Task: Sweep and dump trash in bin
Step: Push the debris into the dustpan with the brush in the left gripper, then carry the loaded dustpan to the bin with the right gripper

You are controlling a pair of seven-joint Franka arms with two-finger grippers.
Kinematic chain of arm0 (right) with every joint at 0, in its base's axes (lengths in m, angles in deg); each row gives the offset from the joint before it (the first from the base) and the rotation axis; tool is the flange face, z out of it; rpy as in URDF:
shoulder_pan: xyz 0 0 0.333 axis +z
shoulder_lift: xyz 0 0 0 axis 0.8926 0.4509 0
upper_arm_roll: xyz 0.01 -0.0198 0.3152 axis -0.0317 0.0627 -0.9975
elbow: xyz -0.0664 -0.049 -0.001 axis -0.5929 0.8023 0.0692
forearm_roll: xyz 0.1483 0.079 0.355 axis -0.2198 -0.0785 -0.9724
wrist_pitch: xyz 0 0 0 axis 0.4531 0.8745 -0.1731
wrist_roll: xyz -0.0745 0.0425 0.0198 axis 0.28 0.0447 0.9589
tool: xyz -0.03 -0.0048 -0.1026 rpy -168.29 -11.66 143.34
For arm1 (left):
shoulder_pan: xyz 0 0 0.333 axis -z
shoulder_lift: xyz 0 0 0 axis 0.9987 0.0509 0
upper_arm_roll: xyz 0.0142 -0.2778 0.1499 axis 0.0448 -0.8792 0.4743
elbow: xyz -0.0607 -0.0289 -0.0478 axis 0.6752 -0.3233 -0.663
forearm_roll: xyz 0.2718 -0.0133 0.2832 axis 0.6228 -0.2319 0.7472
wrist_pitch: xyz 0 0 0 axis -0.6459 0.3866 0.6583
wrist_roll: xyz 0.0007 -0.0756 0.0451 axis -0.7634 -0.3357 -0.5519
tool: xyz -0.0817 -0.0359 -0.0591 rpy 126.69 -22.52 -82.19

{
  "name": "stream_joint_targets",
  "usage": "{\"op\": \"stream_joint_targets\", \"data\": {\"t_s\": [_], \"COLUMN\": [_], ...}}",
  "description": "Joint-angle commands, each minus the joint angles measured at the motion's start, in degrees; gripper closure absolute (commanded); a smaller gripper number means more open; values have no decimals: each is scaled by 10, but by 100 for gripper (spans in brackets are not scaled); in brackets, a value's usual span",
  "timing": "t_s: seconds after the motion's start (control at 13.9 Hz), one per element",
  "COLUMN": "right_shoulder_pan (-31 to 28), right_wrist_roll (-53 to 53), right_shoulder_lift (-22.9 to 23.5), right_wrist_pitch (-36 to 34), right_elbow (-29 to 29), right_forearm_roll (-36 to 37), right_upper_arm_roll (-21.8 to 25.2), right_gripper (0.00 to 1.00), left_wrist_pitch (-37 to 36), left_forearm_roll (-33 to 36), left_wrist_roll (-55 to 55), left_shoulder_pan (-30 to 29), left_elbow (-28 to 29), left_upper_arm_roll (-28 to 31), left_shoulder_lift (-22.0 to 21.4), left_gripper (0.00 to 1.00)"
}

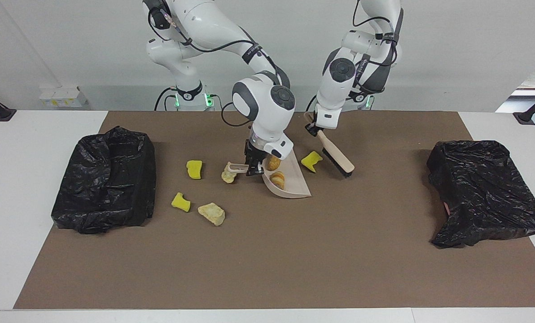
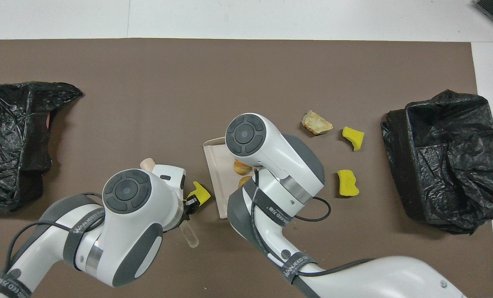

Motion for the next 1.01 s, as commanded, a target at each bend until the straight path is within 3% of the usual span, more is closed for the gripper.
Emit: {"op": "stream_joint_targets", "data": {"t_s": [0.0, 0.22, 0.57, 0.93], "right_shoulder_pan": [-3, -4, -4, -22], "right_wrist_roll": [5, -2, -18, -11], "right_shoulder_lift": [-44, -51, -50, -55], "right_wrist_pitch": [59, 79, 77, 76], "right_elbow": [-90, -109, -101, -89], "right_forearm_roll": [-2, -2, -2, -4], "right_upper_arm_roll": [-4, -3, -3, -3], "right_gripper": [100, 100, 100, 100], "left_wrist_pitch": [50, 92, 146, 143], "left_forearm_roll": [11, -7, -78, -79], "left_wrist_roll": [-9, 63, 321, 326], "left_shoulder_pan": [49, 75, 72, 32], "left_elbow": [51, 51, 32, 32], "left_upper_arm_roll": [4, 3, 4, 8], "left_shoulder_lift": [-26, 5, 28, 27], "left_gripper": [100, 100, 100, 100]}}
